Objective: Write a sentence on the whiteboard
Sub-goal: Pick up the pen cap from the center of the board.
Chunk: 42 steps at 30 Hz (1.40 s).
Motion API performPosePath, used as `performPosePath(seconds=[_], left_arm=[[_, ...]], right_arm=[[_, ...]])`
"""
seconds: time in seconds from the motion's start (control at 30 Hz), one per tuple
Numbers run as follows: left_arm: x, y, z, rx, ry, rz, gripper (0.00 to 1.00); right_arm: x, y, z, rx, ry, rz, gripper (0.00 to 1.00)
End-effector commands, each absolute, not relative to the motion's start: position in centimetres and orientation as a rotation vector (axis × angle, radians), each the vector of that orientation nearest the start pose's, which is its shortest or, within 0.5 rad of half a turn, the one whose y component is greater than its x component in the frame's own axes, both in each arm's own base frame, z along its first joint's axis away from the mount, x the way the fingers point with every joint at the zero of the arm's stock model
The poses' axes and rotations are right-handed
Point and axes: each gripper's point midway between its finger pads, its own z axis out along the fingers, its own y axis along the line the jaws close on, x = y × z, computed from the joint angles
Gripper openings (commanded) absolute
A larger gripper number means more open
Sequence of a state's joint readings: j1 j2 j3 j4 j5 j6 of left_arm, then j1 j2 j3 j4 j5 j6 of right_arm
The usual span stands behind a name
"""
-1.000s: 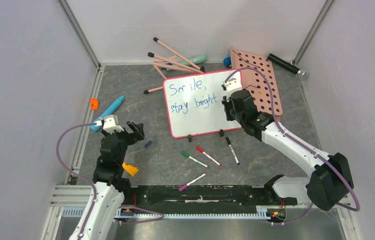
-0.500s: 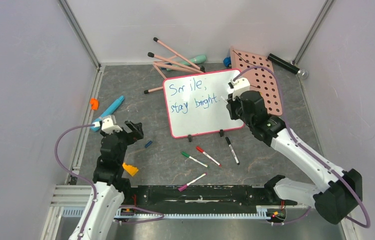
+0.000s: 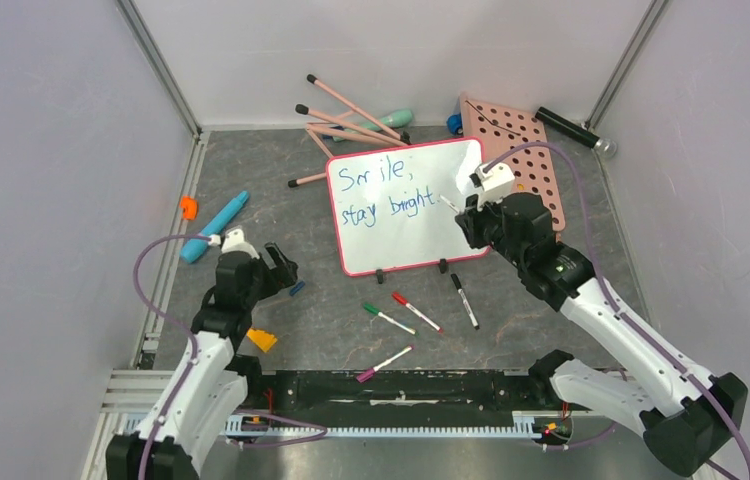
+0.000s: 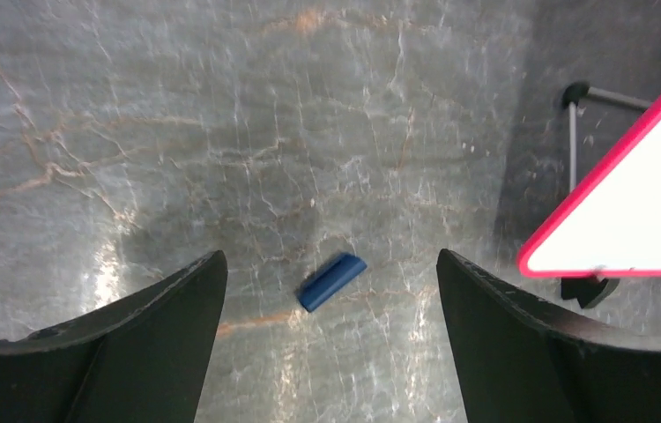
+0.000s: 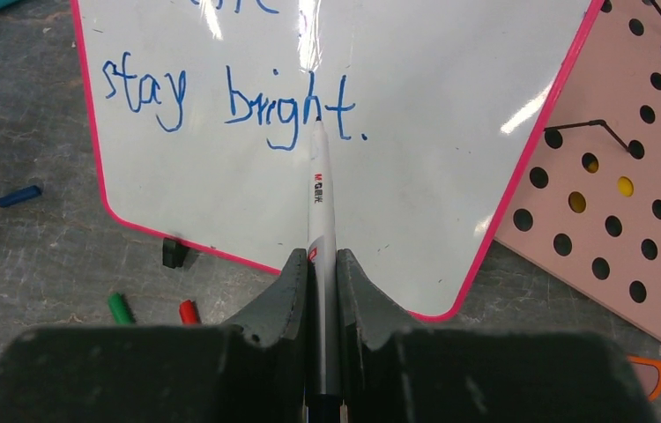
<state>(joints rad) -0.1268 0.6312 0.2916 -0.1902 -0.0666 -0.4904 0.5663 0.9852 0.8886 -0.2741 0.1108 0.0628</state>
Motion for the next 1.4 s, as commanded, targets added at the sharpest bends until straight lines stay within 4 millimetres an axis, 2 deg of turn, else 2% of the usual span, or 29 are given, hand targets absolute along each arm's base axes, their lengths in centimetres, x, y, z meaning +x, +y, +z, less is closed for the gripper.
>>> performPosePath(seconds=[0.0, 0.13, 0.23, 0.3, 0.6, 1.03, 1.37], left_arm=[[24.9, -6.9, 9.1, -0.378, 2.190, -0.437, 0.91], [24.8, -8.0, 8.1, -0.303, 2.264, -0.394, 0.87], [24.9, -8.5, 6.7, -0.282, 2.342, -0.374, 0.76], [24.8, -8.4, 5.9, -0.286, 2.383, -0.335, 0.73], [24.8, -8.3, 4.4, -0.303, 2.461, -0.236, 0.74], [25.6, -8.3, 2.5, -0.304, 2.563, -0.162, 0.70], [25.0, -8.7, 2.6, -0.267, 2.614, -0.179, 0.47]], right_arm=[[28.5, 17.3, 25.8, -0.436, 1.856, 0.380, 0.00], [27.6, 17.7, 26.1, -0.454, 1.846, 0.435, 0.00], [27.0, 18.2, 26.5, -0.473, 1.838, 0.476, 0.00], [26.7, 18.4, 26.9, -0.482, 1.829, 0.500, 0.00], [26.1, 18.9, 27.2, -0.501, 1.817, 0.543, 0.00], [25.9, 18.8, 27.4, -0.496, 1.815, 0.548, 0.00], [25.9, 18.5, 27.5, -0.484, 1.816, 0.534, 0.00]])
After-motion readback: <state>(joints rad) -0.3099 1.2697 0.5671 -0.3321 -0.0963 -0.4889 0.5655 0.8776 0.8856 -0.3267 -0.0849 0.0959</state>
